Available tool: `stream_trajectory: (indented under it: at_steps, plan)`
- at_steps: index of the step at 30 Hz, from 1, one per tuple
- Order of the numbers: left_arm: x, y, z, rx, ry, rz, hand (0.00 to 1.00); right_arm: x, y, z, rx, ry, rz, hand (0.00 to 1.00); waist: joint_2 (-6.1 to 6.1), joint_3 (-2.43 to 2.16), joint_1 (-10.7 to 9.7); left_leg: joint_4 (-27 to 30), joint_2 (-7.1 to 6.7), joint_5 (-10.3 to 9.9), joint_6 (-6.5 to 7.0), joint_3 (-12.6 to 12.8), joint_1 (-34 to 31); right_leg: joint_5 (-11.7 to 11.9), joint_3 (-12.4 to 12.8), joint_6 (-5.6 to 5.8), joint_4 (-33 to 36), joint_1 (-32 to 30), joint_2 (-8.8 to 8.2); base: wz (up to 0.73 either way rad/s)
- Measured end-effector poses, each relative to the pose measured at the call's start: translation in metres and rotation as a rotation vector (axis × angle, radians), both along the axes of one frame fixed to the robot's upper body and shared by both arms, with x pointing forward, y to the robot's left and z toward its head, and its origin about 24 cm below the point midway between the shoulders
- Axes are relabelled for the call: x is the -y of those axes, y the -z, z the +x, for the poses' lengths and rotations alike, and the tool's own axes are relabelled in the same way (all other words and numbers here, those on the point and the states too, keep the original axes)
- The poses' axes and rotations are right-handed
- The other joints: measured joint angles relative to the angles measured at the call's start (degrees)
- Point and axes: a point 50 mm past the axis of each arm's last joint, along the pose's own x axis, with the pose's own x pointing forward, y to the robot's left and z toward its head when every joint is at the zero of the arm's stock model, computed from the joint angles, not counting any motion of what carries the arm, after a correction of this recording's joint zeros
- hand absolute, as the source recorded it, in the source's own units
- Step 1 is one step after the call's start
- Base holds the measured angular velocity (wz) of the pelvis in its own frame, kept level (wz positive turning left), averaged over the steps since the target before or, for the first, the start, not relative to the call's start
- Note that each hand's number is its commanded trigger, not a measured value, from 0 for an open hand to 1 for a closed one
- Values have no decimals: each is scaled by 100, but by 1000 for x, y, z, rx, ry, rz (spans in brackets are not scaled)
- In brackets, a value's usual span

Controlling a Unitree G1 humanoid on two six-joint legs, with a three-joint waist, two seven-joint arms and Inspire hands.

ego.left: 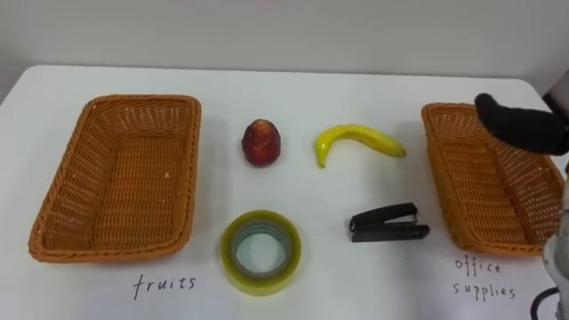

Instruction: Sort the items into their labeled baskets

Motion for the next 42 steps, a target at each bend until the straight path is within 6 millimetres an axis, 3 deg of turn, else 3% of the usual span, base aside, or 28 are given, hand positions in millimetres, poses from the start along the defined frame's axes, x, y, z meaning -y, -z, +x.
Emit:
stream_trajectory:
  at_steps: [15, 25, 42]
  plan:
    - [0, 0, 2, -3, -2, -4, 0, -20, 17, 8, -226, -183, -42, 0, -38, -23, 117, 2, 2, 10, 2, -9, -2, 14, -39, -14, 7, -5, -10, 0]
    - [2, -3, 28, 51, 45, -52, 0, -29, 35, 11, -504, -328, -143, 0, -89, -48, 170, 26, -13, 20, 14, -106, -11, 20, -81, -16, 13, -6, -31, 2]
    - [-11, -9, 35, 39, 103, -25, 0, -28, 37, 11, -654, -422, -227, 0, -179, -12, 209, 49, -14, 26, 11, -202, -63, 20, -194, -15, 14, 2, -54, 2]
